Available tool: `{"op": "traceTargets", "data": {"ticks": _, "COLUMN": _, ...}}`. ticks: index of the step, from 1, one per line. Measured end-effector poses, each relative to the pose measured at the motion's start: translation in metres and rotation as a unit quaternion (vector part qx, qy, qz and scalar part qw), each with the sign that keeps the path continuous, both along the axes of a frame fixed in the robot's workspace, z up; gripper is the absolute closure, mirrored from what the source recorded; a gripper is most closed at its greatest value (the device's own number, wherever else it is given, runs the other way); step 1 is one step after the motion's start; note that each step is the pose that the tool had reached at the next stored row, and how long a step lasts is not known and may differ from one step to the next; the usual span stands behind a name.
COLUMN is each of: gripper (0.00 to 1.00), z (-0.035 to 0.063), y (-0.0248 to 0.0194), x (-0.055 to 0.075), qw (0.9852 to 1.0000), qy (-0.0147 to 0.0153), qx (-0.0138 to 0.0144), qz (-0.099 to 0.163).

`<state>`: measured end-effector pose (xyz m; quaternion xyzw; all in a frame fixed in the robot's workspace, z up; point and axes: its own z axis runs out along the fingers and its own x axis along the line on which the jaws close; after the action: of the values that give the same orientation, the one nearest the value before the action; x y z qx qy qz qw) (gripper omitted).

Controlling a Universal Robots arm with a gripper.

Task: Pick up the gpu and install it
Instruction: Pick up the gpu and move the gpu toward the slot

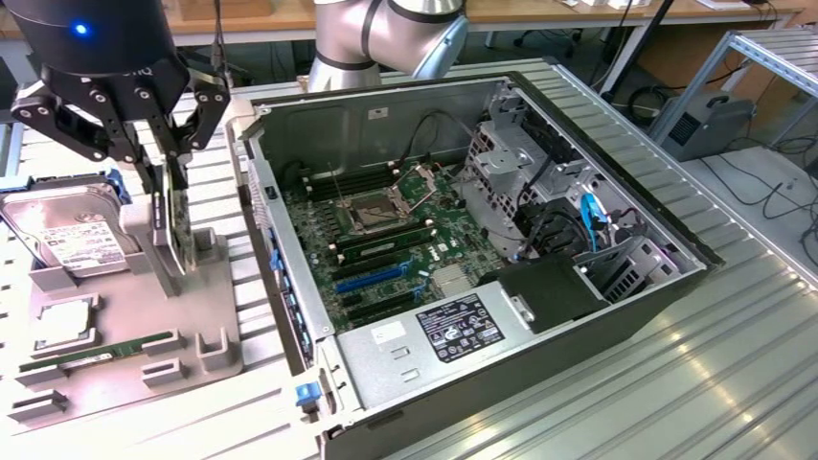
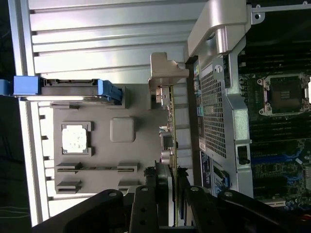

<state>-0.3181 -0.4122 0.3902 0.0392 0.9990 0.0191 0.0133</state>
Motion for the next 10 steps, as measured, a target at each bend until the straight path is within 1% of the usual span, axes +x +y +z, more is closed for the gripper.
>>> {"op": "traceTargets", "data": {"ticks": 10, "gripper": 0.73, "z": 0.0003, "y": 0.0, "x": 0.0016, "qw": 1.0, "qy": 0.0, "qx": -0.0001, "qz": 0.0}}
